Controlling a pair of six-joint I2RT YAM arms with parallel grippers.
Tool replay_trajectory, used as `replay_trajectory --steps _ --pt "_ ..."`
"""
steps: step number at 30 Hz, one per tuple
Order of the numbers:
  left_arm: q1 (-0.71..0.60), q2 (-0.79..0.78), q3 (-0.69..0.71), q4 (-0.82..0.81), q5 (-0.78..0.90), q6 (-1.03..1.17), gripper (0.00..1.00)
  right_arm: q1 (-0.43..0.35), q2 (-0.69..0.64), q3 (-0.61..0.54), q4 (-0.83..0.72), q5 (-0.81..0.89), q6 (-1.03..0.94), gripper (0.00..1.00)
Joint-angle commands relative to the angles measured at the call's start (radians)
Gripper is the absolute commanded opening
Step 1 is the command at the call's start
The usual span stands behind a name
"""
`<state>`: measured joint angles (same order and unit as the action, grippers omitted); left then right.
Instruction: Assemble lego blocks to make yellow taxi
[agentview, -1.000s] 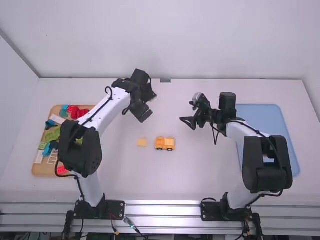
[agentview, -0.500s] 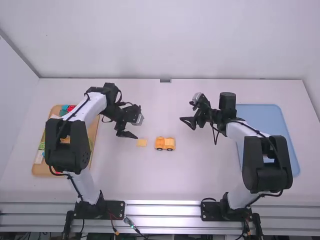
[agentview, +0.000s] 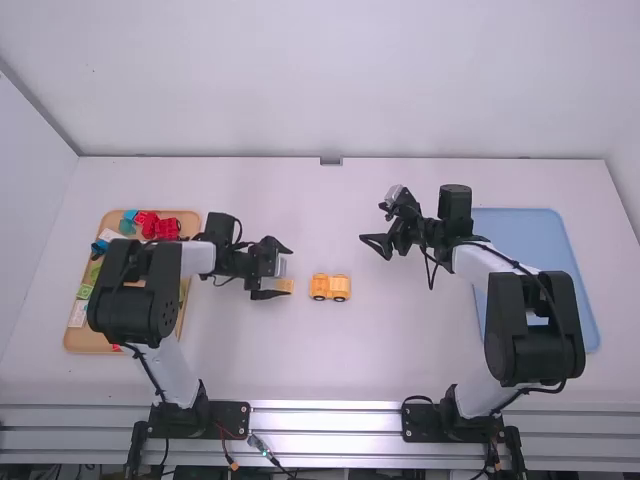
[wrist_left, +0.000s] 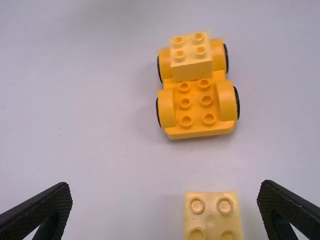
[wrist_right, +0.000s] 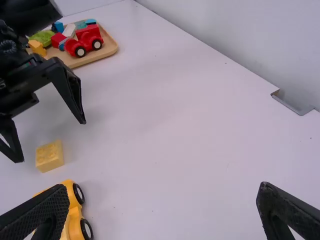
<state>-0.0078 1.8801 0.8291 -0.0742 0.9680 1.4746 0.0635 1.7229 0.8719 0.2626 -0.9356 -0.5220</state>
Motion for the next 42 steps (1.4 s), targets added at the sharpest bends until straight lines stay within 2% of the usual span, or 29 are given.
replay_trajectory --steps 1,9,12,18,25,31,33,34,36,40,42 --pt "0.018 -0.009 -0.051 0.040 0.036 -0.151 0.99 0.003 -0.006 -0.002 -0.005 -0.009 0.002 0.99" --pt "0.065 0.078 -0.053 0.081 0.045 -0.146 0.99 0.003 -0.006 -0.002 -0.009 -0.008 0.002 0.99" --pt "0.068 0.110 -0.019 0.047 0.042 -0.135 0.99 0.003 -0.006 -0.002 -0.009 -0.006 0.002 0.99" --pt "0.053 0.124 0.019 -0.106 0.034 0.064 0.99 0.003 -0.006 -0.002 -0.008 -0.006 0.002 0.99" --pt "0.055 0.124 -0.017 -0.021 0.008 0.020 0.99 0.003 -0.006 -0.002 -0.008 -0.010 0.002 0.99" --pt "0.054 0.124 -0.021 -0.013 0.020 0.007 0.82 0.018 -0.006 -0.002 -0.008 -0.009 0.000 0.99" --pt "0.054 0.124 -0.021 -0.014 0.024 0.007 0.66 0.030 -0.006 -0.002 -0.007 -0.005 -0.002 0.99" --pt "0.054 0.124 -0.021 -0.015 0.027 0.007 0.61 0.035 -0.006 -0.002 -0.006 -0.005 -0.004 0.99" --pt "0.053 0.124 -0.021 -0.019 0.027 0.007 0.61 0.043 -0.006 -0.002 -0.005 -0.006 -0.013 0.99" --pt "0.053 0.124 -0.021 -0.031 0.027 0.007 0.44 0.048 -0.006 -0.002 -0.005 -0.006 -0.035 0.99" --pt "0.054 0.124 -0.021 -0.042 0.031 0.007 0.40 0.048 -0.006 -0.002 -0.006 -0.007 -0.035 0.99"
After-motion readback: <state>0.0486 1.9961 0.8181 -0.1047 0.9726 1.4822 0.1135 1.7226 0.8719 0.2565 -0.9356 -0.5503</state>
